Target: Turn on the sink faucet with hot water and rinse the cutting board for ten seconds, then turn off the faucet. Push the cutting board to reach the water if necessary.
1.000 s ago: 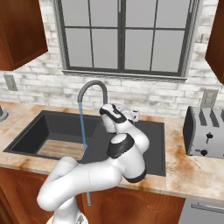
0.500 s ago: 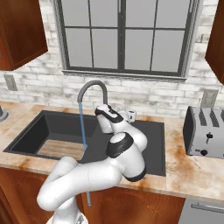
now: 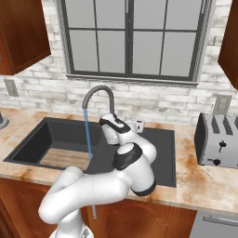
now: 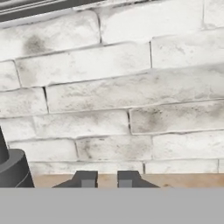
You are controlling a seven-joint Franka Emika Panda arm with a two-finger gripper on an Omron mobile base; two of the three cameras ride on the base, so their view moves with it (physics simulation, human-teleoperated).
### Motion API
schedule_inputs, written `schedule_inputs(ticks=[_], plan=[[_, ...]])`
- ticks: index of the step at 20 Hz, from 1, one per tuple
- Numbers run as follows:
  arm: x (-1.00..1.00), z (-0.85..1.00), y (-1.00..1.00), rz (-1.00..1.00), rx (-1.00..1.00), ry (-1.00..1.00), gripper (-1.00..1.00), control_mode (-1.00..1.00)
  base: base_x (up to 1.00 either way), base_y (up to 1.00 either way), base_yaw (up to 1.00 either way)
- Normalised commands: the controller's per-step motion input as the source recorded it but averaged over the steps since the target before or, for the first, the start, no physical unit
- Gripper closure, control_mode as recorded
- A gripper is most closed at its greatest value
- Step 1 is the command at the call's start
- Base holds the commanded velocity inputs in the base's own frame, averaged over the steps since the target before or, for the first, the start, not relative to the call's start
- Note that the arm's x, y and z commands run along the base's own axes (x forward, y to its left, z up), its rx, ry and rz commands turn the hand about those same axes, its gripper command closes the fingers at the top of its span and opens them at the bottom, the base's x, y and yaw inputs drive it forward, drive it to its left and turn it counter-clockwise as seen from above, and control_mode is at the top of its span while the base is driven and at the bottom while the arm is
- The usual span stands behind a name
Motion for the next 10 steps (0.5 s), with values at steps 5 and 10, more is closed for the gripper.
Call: schedule_inputs(ticks=[5,10], plan=[[-0.31,0.00,-0.32,0.00,0.00,0.01,1.00,-1.00,0.00,0.00,0.00],[-0.26,0.00,-0.25,0.00,0.00,0.02,1.00,-1.00,0.00,0.00,0.00]])
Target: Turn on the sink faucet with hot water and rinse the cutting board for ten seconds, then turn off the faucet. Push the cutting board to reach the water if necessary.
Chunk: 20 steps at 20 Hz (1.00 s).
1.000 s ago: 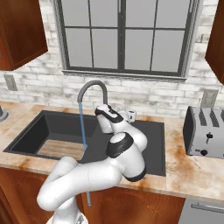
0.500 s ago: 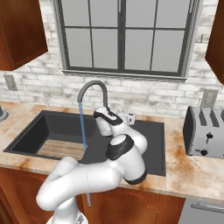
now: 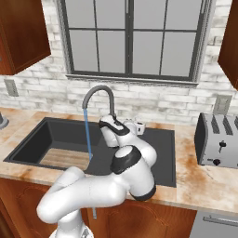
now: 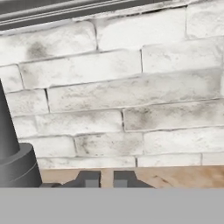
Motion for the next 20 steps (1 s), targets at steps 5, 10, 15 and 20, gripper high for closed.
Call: schedule_inputs(ticks=[5,10,15,20], plan=[[-0.24,0.00,-0.22,0.00,0.00,0.04,1.00,-1.00,0.00,0.00,0.00],[-0.21,0.00,-0.19,0.00,0.00,0.04,1.00,-1.00,0.00,0.00,0.00],[-0.24,0.00,-0.15,0.00,0.00,0.07,1.00,-1.00,0.00,0.00,0.00],[-0.23,0.00,-0.08,0.00,0.00,0.10,1.00,-1.00,0.00,0.00,0.00]])
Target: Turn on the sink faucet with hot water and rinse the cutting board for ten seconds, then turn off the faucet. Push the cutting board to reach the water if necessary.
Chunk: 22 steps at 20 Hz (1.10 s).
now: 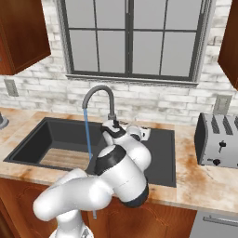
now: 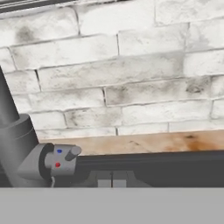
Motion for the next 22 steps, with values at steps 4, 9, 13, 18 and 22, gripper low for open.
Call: schedule_inputs(ticks=[4,9,13,18,22], plan=[[-0.18,0.00,-0.05,0.00,0.00,0.13,1.00,-1.00,0.00,0.00,0.00],[-0.04,0.00,0.00,0.00,0.00,0.17,1.00,-1.00,0.00,0.00,0.00],[0.00,0.00,0.00,0.00,0.00,0.18,1.00,-1.00,0.00,0.00,0.00],[0.00,0.03,0.00,0.01,0.01,0.21,1.00,-1.00,0.00,0.00,0.00],[0.00,0.00,0.00,0.03,0.00,0.16,1.00,-1.00,0.00,0.00,0.00]])
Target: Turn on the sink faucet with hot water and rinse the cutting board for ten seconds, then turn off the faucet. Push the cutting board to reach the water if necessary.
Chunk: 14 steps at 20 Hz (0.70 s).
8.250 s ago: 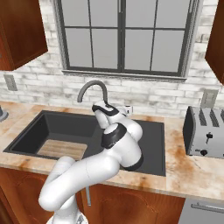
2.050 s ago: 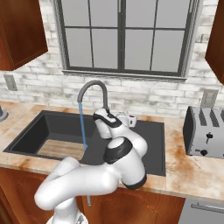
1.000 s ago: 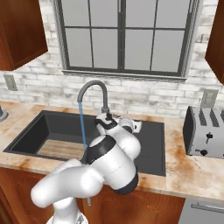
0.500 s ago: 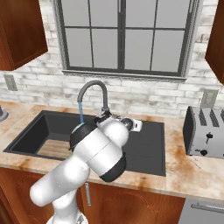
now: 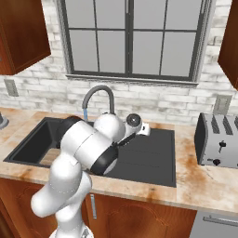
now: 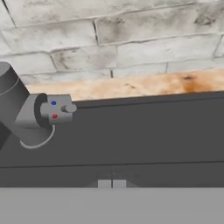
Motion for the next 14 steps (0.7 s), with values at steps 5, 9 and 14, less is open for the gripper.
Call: schedule_inputs(ticks=[5,9,14], plan=[[0.00,0.00,0.00,0.03,0.00,0.15,1.00,-1.00,0.00,0.00,0.00],[0.00,0.00,0.00,0.04,0.00,0.14,1.00,-1.00,0.00,0.00,0.00],[0.00,0.00,0.00,0.05,0.00,0.03,1.00,-1.00,0.00,0.00,0.00]])
